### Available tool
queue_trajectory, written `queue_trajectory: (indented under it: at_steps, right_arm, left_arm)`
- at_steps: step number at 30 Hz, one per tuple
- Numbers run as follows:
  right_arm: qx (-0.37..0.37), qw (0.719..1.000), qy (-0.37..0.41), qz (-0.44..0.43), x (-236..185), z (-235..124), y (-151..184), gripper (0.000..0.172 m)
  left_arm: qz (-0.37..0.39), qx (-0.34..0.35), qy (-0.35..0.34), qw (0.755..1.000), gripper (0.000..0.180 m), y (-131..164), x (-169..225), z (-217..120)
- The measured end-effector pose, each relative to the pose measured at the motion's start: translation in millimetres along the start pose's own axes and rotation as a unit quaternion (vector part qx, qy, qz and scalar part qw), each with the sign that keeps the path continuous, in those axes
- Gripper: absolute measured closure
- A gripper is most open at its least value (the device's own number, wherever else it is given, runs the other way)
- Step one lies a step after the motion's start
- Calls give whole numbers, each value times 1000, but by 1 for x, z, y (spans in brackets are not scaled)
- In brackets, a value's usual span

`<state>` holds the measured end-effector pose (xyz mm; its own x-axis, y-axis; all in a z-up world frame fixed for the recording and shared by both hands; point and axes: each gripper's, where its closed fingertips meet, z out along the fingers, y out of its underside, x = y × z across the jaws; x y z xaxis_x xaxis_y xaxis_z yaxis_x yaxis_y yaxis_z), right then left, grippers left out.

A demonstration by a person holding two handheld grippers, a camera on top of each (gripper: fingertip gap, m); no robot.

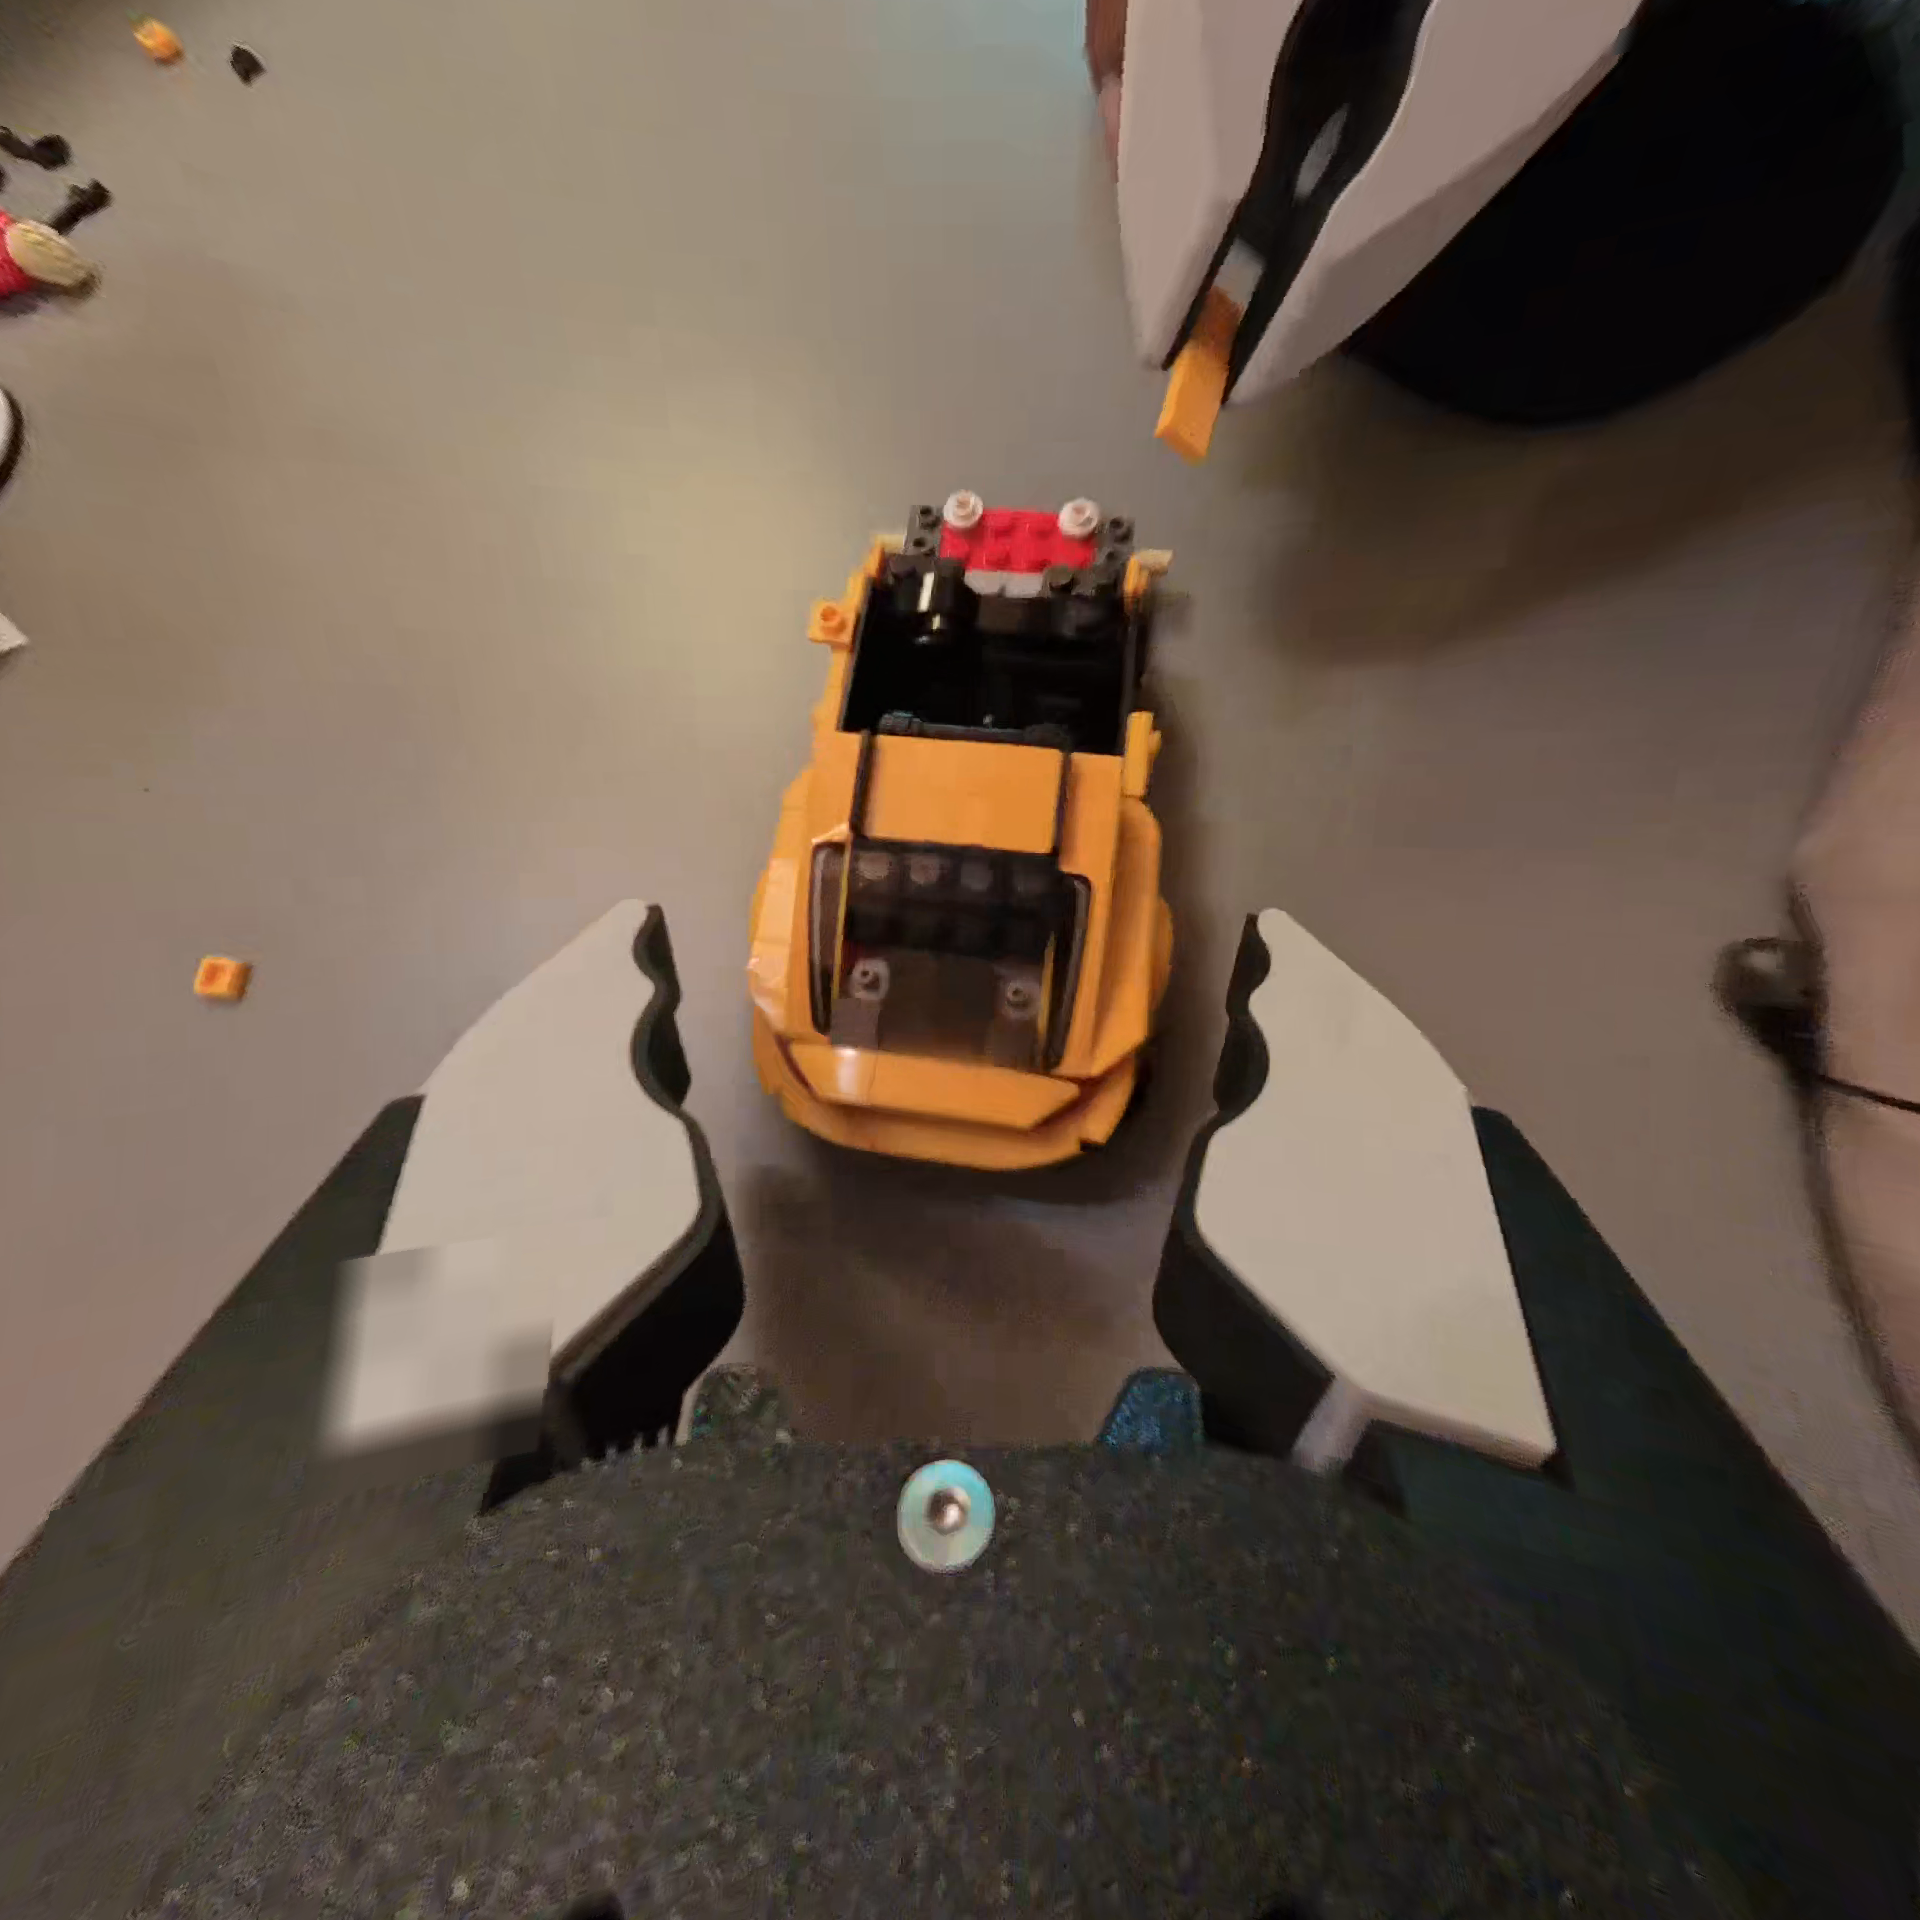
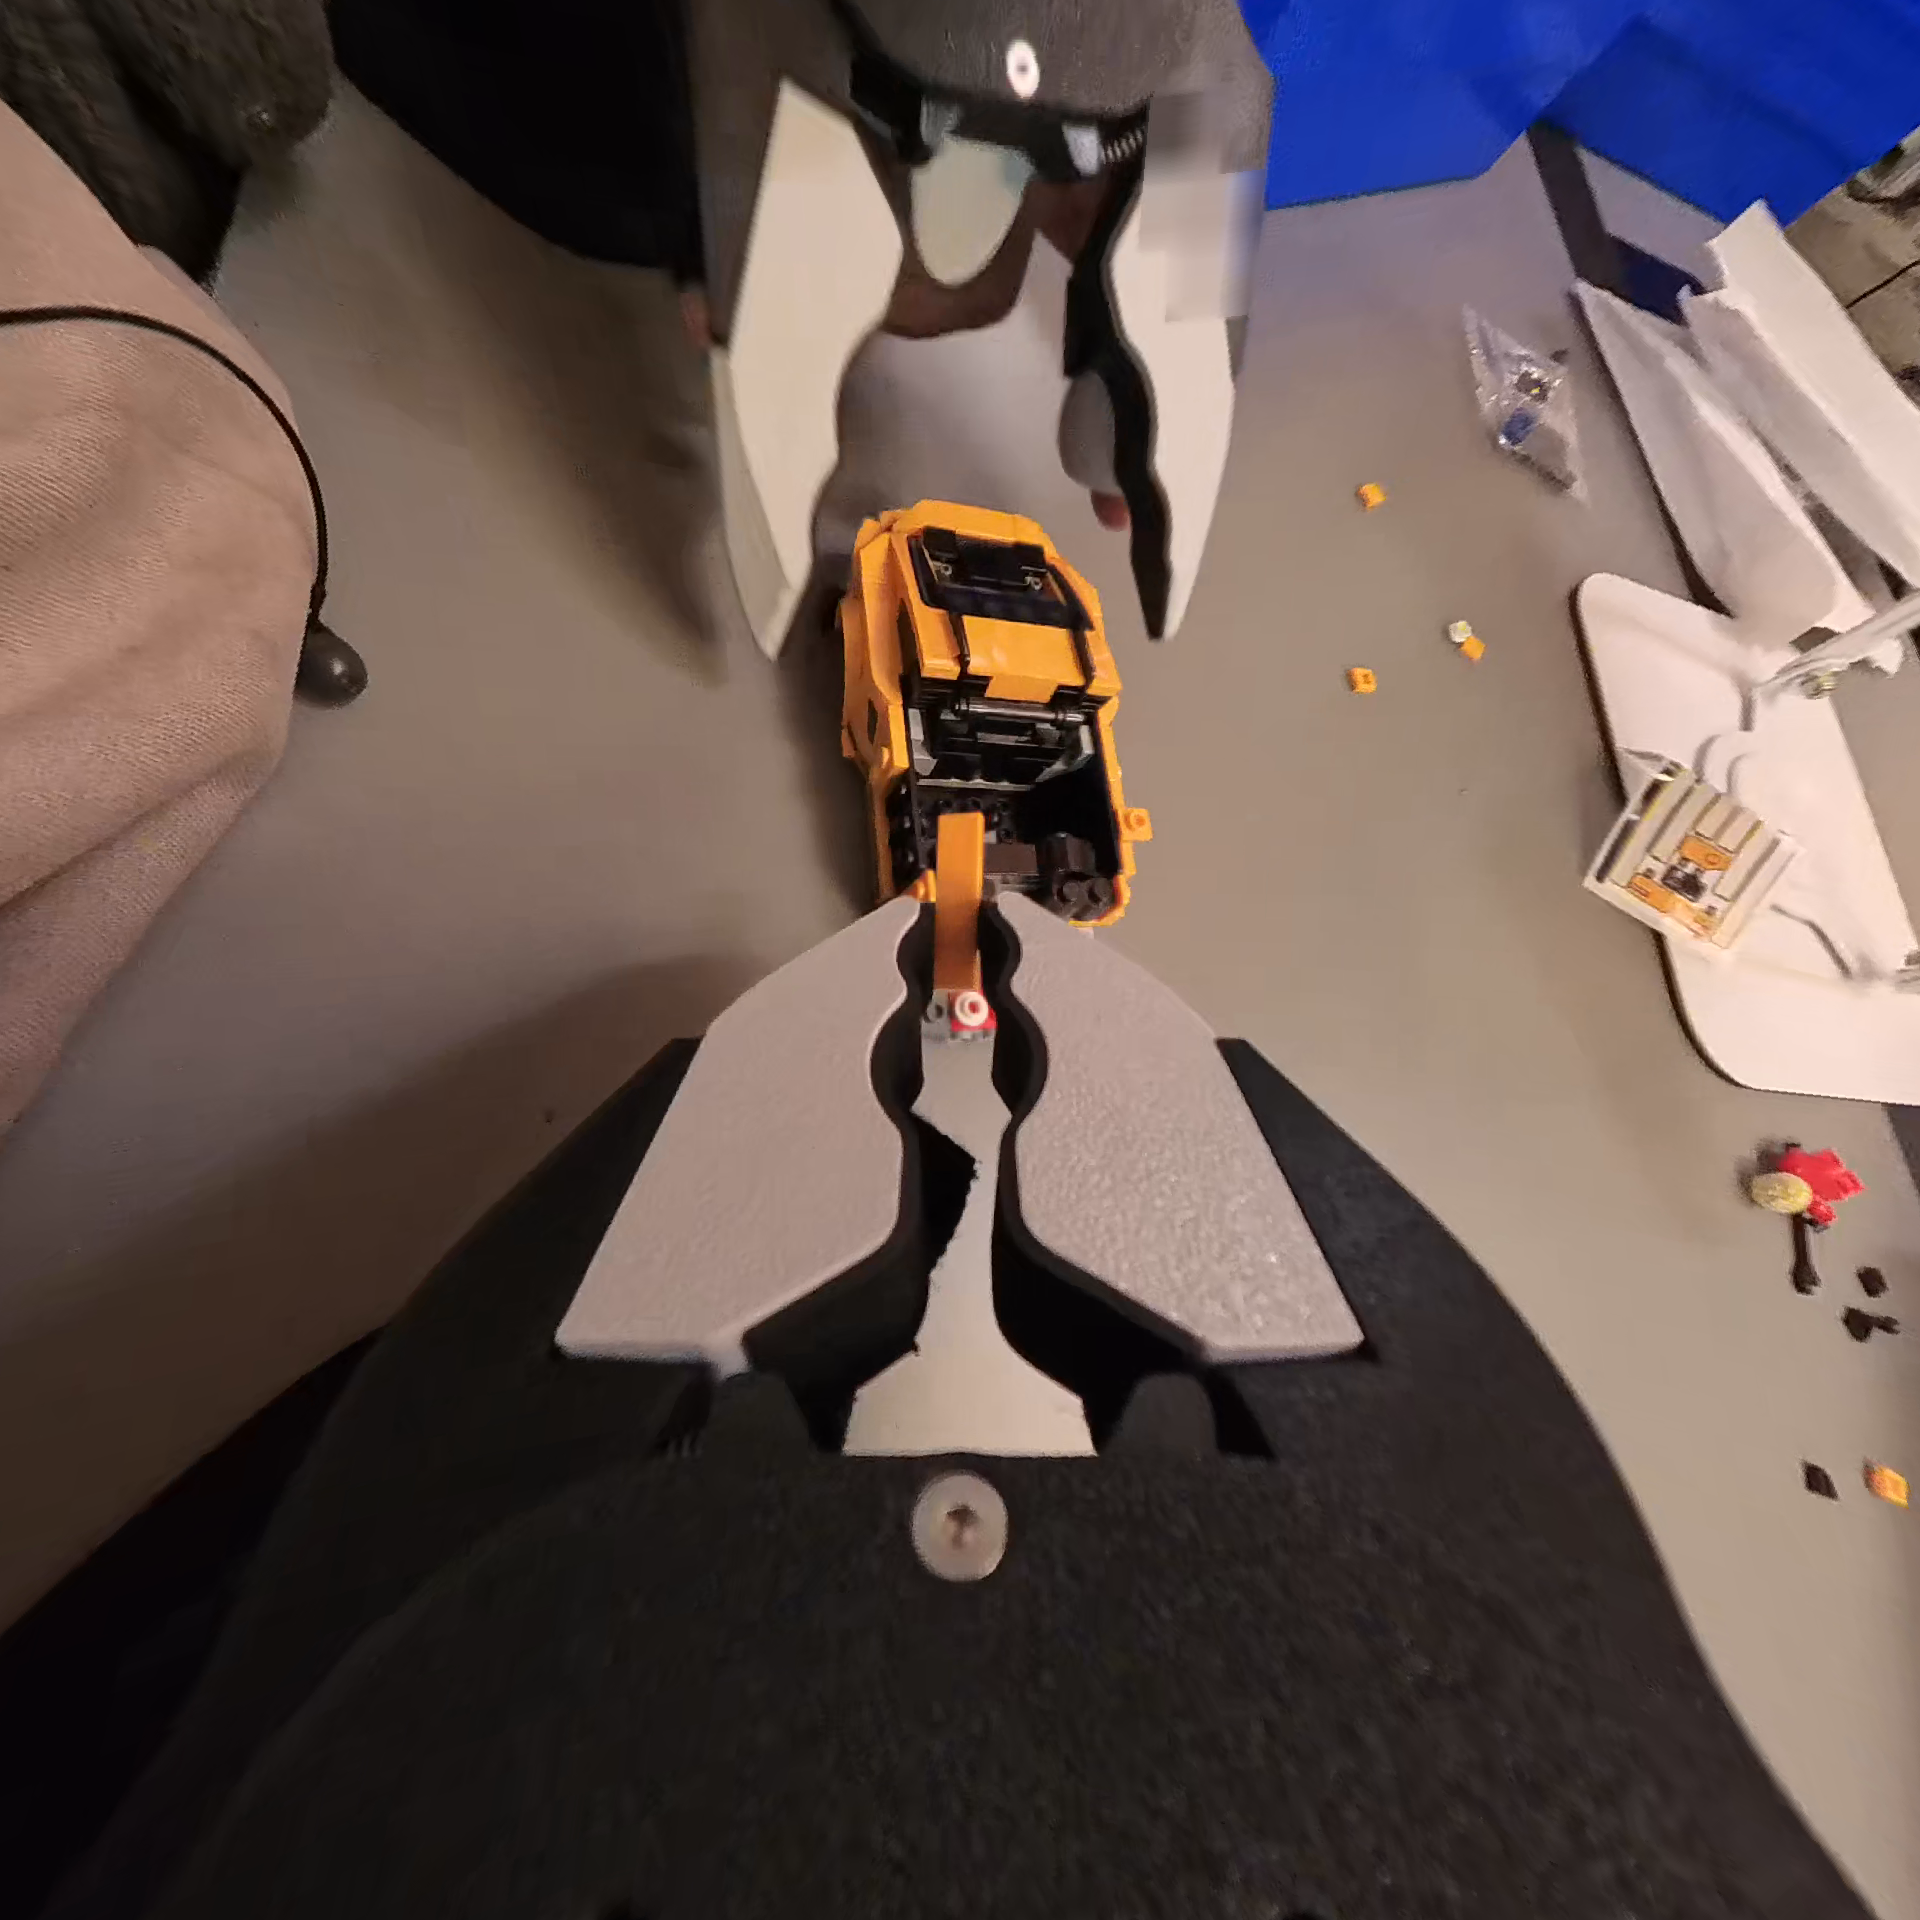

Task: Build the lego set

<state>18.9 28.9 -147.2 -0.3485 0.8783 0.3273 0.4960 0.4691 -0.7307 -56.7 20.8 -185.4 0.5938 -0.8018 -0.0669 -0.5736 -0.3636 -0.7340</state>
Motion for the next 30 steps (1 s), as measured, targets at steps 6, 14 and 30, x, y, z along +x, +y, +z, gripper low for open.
queue_trajectory:
  at_steps: [6, 14, 30]
  right_arm:
    - [-3, 1000, -26, -4, -2, 2, 1, 164]
    - [7, 992, -122, 43, -2, -15, -16, 164]
    - [-53, 979, -172, 99, 11, 22, -7, 164]
  left_arm:
    - [-39, -55, 77, 995, 97, 0, 4, 14]
    - [-394, -73, 327, 856, 98, -25, 24, -6]
    - [-286, -63, 208, 933, 97, -2, -2, -16]
